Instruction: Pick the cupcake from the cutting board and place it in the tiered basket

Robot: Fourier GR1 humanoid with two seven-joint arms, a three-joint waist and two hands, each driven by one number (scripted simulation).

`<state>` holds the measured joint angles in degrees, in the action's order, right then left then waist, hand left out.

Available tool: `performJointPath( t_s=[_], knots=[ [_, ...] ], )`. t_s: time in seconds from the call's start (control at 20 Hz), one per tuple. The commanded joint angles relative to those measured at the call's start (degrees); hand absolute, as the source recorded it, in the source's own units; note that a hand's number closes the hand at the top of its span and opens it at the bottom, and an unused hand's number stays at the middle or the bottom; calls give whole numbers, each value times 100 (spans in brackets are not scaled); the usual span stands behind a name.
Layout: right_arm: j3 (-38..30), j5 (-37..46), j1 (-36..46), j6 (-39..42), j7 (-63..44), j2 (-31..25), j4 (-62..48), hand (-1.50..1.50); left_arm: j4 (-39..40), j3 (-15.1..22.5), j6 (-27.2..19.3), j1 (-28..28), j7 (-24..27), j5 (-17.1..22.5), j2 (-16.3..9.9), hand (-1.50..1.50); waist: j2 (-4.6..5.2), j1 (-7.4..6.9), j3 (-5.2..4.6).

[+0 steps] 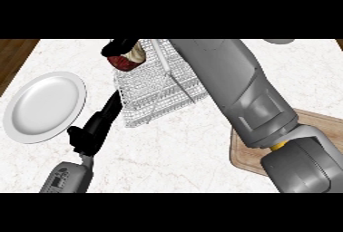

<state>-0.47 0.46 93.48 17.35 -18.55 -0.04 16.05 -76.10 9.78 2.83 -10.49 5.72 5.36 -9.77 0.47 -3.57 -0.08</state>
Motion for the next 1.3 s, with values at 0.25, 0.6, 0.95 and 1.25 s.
performJointPath(
  t_s=[0.25, 0.6, 0.95, 1.25],
  knots=[
    [-341, -519, 151, -1083, -119, 3, 71, -150, -66, -177, 6, -110, -303, 109, 14, 0, -4, 153, 1],
    [-328, 5, -17, -2577, 332, -881, 139, -150, -230, -219, 33, 154, -207, 72, -116, 0, 10, 190, 3],
    [-1174, -609, -490, -2094, 1017, -2260, 197, -150, 16, -139, -11, 303, 122, -88, 7, 0, 58, 187, 9],
    [-1452, -783, -1339, -909, 1698, -3368, -8, -150, -291, -160, 73, 450, 39, 0, -29, 0, 48, 161, 16]
  ],
)
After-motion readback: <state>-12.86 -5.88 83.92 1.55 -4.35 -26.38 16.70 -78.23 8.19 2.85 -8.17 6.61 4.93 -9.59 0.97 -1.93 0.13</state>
